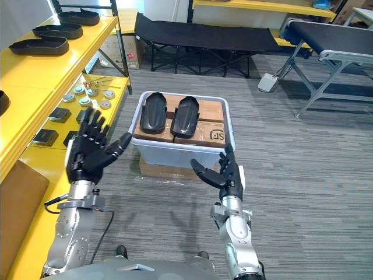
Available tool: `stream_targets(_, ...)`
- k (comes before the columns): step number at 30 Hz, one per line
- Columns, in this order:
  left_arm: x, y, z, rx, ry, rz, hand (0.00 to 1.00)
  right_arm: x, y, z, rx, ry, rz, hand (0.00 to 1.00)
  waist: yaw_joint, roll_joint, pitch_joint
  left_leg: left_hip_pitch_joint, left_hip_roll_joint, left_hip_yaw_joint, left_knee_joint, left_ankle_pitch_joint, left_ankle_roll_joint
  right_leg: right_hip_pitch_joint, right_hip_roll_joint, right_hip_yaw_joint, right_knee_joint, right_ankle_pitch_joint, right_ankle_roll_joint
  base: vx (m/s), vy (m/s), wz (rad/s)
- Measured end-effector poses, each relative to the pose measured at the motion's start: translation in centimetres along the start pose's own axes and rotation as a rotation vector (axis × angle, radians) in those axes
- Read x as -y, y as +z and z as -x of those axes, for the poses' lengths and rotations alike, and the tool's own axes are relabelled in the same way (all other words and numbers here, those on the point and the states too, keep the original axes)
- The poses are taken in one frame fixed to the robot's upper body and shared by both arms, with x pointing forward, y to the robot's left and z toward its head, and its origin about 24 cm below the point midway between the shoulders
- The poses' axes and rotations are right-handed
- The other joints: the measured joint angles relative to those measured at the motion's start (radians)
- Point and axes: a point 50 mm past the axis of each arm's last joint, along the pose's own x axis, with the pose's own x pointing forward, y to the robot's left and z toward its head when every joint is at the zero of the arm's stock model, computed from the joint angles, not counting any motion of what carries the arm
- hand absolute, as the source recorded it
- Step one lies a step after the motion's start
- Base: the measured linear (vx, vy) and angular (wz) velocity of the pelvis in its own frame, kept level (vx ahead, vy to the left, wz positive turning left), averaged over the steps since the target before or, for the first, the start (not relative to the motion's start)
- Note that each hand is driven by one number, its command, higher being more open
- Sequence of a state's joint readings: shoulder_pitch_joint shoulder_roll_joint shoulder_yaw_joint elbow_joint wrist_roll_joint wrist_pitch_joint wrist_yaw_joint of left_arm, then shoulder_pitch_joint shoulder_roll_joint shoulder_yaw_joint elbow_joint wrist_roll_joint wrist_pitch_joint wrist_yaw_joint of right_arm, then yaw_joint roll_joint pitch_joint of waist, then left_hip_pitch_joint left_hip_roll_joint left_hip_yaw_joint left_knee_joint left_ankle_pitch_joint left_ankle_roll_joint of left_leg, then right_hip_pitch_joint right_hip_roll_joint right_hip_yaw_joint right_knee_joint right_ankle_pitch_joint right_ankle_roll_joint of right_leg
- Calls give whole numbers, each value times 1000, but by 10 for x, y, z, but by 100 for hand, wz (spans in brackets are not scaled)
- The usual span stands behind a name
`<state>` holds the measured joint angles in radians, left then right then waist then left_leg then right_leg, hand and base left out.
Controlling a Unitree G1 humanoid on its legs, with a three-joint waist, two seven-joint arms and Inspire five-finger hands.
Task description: Walk over and take three plastic housings, then place them on the shelf
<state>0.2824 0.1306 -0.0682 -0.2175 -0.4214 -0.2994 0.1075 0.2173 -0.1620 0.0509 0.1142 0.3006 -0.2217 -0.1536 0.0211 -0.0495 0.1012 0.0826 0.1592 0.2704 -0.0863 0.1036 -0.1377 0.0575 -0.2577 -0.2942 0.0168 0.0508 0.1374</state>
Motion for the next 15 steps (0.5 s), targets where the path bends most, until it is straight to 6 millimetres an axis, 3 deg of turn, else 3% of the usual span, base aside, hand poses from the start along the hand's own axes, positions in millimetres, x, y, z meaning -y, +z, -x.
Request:
stream_targets(3, -7, -3, 3, -14, 35, -7, 100, 6, -2, 0, -25, -29, 6, 100, -1, 1, 1, 2, 2, 4, -2, 1, 0, 0, 1, 2, 1, -1, -1, -46, 2, -5)
stream_targets(11, 7, -9, 6, -42, -53, 11, 100, 8, -9, 5, -63, -35, 11, 100, -11, 0, 2, 28, 13, 59, -2, -7, -10, -23, 13, 55, 2, 0, -2, -10, 10, -21)
stream_targets(15, 7, -11, 8, -54, -49, 3, 100, 11, -15, 12, -95, -28, -16, 100, -32, 2, 3, 30, 49, 106, 16, -24, -31, -44, 49, 88, -3, 6, -8, 50, -31, -36)
